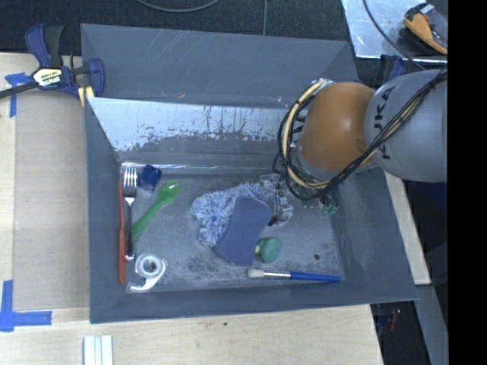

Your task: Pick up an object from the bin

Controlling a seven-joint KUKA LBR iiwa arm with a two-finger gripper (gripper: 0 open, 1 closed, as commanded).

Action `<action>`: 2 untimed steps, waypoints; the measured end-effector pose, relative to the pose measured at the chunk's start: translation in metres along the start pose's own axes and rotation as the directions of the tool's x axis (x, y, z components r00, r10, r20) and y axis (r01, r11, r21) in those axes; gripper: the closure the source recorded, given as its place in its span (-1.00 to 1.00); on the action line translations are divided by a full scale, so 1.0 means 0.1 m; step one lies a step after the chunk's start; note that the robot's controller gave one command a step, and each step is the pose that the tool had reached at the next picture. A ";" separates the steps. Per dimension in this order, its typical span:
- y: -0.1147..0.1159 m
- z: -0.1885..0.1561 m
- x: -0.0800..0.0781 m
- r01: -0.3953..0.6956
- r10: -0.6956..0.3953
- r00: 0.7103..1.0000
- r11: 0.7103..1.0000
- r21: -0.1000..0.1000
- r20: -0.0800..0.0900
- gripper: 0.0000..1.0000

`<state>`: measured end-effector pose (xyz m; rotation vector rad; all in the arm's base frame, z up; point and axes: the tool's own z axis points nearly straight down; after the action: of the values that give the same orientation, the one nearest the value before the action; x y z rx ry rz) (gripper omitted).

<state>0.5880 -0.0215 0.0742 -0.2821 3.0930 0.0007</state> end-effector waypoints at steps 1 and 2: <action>0.15 -0.47 -0.29 0.017 -0.017 1.000 1.000 0.001 0.008 1.00; 0.20 -1.55 -0.21 0.042 -0.042 0.999 0.999 -0.001 -0.009 1.00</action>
Offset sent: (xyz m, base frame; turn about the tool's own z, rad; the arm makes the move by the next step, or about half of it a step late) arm 0.0102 0.0232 0.1633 -0.0456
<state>0.5994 0.0011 0.2302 -0.3484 3.0949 -0.0011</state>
